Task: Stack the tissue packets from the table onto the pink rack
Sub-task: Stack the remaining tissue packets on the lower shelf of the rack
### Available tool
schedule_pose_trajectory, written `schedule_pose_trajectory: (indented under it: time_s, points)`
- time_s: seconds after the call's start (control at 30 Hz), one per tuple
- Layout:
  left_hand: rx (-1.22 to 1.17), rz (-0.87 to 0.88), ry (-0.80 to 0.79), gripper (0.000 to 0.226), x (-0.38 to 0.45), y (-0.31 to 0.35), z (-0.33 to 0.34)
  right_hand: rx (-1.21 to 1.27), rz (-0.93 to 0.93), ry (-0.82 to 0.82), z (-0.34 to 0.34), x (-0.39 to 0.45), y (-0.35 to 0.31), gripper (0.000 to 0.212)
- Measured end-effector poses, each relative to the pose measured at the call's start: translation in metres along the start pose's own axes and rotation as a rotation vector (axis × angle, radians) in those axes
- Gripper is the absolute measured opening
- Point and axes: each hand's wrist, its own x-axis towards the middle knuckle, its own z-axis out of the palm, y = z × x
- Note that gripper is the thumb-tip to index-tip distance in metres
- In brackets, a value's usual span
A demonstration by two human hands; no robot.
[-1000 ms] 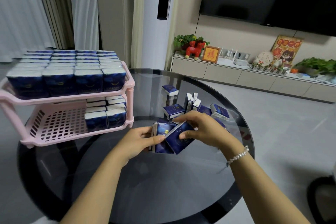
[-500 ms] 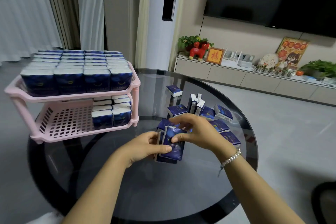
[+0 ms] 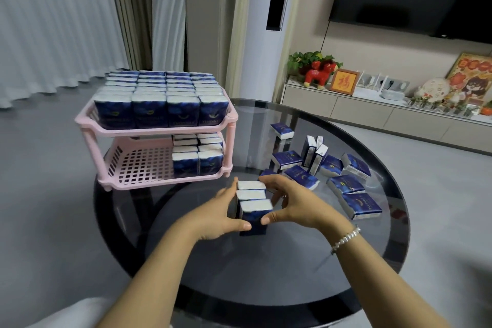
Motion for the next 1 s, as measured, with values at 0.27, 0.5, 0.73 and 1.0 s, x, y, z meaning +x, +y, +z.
schedule_pose_trajectory:
  time_s: [0.27,0.5,0.73,1.0]
  points:
    - [0.016,-0.004,0.040,0.105,-0.007,0.003,0.014,-0.017,-0.029,-0.043,0.005,0.003,-0.012,0.066]
    - [-0.189,0.066,0.215,0.090,-0.025,-0.007,-0.011,0.087,-0.081,-0.061,0.009,0.017,-0.037,0.059]
    - [-0.370,0.068,0.426,0.077,-0.055,-0.023,-0.040,0.208,-0.186,-0.082,0.034,0.041,-0.084,0.067]
    - [-0.382,-0.061,0.694,0.070,-0.066,-0.058,-0.076,0.325,-0.070,0.511,0.068,0.070,-0.091,0.031]
